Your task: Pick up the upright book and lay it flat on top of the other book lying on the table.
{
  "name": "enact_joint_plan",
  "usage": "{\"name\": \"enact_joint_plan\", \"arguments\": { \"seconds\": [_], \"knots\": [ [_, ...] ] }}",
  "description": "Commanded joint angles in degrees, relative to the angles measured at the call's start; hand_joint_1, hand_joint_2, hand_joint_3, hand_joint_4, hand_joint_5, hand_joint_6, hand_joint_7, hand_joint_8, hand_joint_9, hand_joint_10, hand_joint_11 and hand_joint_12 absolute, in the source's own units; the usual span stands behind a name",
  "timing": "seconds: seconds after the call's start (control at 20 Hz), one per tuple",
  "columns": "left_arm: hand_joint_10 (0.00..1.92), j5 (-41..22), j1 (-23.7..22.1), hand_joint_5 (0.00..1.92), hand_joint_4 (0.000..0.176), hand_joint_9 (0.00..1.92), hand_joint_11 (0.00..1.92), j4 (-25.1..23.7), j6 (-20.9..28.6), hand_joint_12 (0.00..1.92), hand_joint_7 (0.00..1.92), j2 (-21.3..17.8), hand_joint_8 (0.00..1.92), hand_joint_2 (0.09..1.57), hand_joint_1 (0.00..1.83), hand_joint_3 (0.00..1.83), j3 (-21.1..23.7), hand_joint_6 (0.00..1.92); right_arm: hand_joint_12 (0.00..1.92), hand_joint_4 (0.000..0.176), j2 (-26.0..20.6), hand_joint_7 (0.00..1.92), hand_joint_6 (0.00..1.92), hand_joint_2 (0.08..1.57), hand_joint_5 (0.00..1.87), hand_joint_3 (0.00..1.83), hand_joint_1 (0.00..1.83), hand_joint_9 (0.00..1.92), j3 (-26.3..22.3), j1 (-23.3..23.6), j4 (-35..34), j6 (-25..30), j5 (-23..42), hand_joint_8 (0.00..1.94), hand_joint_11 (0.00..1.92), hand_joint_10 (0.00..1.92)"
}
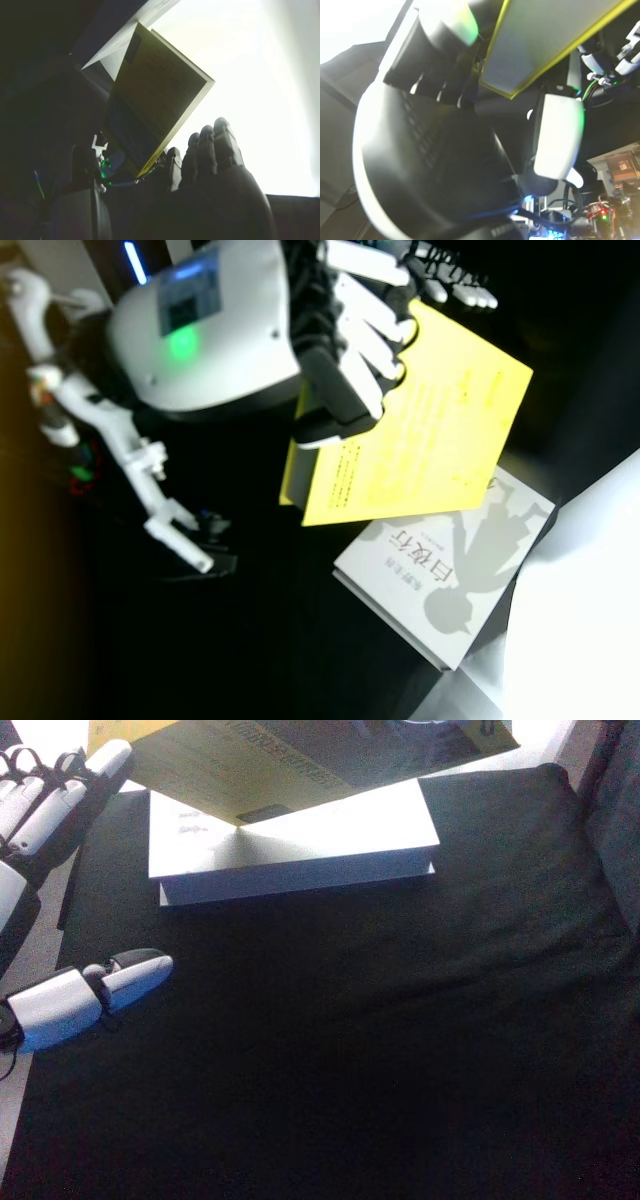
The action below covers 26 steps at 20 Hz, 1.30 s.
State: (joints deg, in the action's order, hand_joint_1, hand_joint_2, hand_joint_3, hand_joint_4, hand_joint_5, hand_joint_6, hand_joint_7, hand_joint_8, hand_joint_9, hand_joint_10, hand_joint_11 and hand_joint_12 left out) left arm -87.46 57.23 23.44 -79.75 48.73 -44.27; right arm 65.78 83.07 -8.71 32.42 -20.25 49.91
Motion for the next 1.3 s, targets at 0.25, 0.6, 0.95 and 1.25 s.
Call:
{"name": "enact_joint_plan", "arguments": {
  "seconds": [0.25, 0.6, 0.95, 1.25],
  "knots": [
    [0.00, -7.8, -0.5, 0.00, 0.175, 0.00, 0.00, -1.9, 0.0, 0.00, 0.00, -0.3, 0.00, 1.06, 0.61, 0.01, 0.2, 0.00, 1.90, 0.176, 0.9, 1.39, 1.92, 1.00, 1.25, 0.47, 1.49, 1.43, 1.6, 0.1, 3.1, -0.9, -6.3, 1.94, 1.37, 1.90],
    [0.00, -7.7, -0.5, 0.00, 0.176, 0.00, 0.00, -1.9, 0.0, 0.00, 0.00, -0.3, 0.00, 1.07, 0.59, 0.01, 0.2, 0.00, 1.92, 0.176, 1.1, 1.49, 1.92, 0.87, 1.25, 0.77, 1.54, 1.60, 1.7, 0.0, 4.5, -0.9, -7.7, 1.94, 1.60, 1.92],
    [0.00, -8.2, -0.5, 0.00, 0.176, 0.00, 0.00, -1.9, 0.0, 0.00, 0.00, -0.3, 0.00, 1.09, 0.56, 0.01, 0.2, 0.00, 1.92, 0.000, 3.4, 1.37, 1.86, 0.75, 0.79, 1.22, 1.05, 1.53, 4.3, -1.1, 7.8, -0.9, -15.2, 1.94, 1.53, 1.92],
    [0.00, -8.2, -0.5, 0.00, 0.169, 0.00, 0.00, -1.8, 0.0, 0.00, 0.00, -0.2, 0.00, 1.10, 0.54, 0.00, 0.1, 0.00, 1.92, 0.139, 5.9, 1.48, 1.92, 0.79, 1.25, 0.84, 1.59, 1.61, 8.3, -2.1, 7.9, -0.7, -20.7, 1.94, 1.65, 1.92]
  ]
}}
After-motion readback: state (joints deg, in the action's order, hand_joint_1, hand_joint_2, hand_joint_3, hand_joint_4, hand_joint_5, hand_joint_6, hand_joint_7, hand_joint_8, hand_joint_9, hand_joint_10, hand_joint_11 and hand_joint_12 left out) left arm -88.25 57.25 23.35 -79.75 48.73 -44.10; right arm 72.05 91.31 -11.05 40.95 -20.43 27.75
